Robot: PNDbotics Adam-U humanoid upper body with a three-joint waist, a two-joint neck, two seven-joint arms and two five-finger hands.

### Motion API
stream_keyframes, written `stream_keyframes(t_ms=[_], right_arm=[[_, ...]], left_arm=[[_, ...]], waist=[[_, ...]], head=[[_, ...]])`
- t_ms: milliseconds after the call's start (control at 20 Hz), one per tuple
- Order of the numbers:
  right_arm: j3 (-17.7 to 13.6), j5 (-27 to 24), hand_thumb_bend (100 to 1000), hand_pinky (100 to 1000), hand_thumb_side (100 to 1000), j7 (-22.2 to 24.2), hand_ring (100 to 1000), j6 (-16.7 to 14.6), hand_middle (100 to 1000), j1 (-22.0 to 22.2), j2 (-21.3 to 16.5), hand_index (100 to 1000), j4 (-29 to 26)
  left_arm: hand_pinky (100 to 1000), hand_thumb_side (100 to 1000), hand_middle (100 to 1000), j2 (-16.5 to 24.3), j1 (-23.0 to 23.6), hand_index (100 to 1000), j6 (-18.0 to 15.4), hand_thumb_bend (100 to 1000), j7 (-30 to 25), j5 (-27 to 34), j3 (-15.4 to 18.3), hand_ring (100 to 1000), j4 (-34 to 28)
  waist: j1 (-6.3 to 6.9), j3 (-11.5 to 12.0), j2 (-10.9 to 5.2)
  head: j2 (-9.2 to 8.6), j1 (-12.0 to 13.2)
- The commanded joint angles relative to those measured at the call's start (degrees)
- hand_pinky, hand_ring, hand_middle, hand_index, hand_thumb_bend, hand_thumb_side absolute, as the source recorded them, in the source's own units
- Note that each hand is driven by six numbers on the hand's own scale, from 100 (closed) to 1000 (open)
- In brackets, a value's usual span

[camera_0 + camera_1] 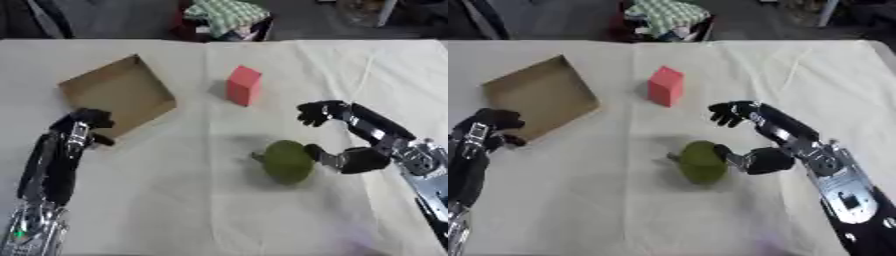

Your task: Pick up objects on the table and place them in the box.

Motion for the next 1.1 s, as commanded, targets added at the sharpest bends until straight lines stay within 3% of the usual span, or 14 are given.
stream_keyframes(t_ms=[50,750,1100], right_arm=[[0.8,-0.3,233,709,539,1.1,752,-0.5,759,-1.0,-1.8,934,0.6],[4.7,1.1,228,714,558,5.1,759,-2.4,765,-2.3,-2.6,931,3.7],[4.6,5.4,234,721,550,3.9,766,-3.2,771,-3.4,-2.3,926,7.7]], left_arm=[[544,767,646,1.1,-0.6,637,-0.1,100,-0.2,-0.2,-0.2,690,-0.8],[544,768,647,1.1,-0.5,637,0.0,100,-0.4,-0.2,-0.3,692,-0.7],[544,768,648,1.1,-0.5,637,0.0,100,-0.4,-0.2,-0.3,693,-0.7]], waist=[[0.06,0.1,-0.77],[0.02,0.3,-0.66],[0.12,0.4,-0.65]], head=[[-0.31,-0.2],[-0.1,-0.6],[-0.13,-0.6]])
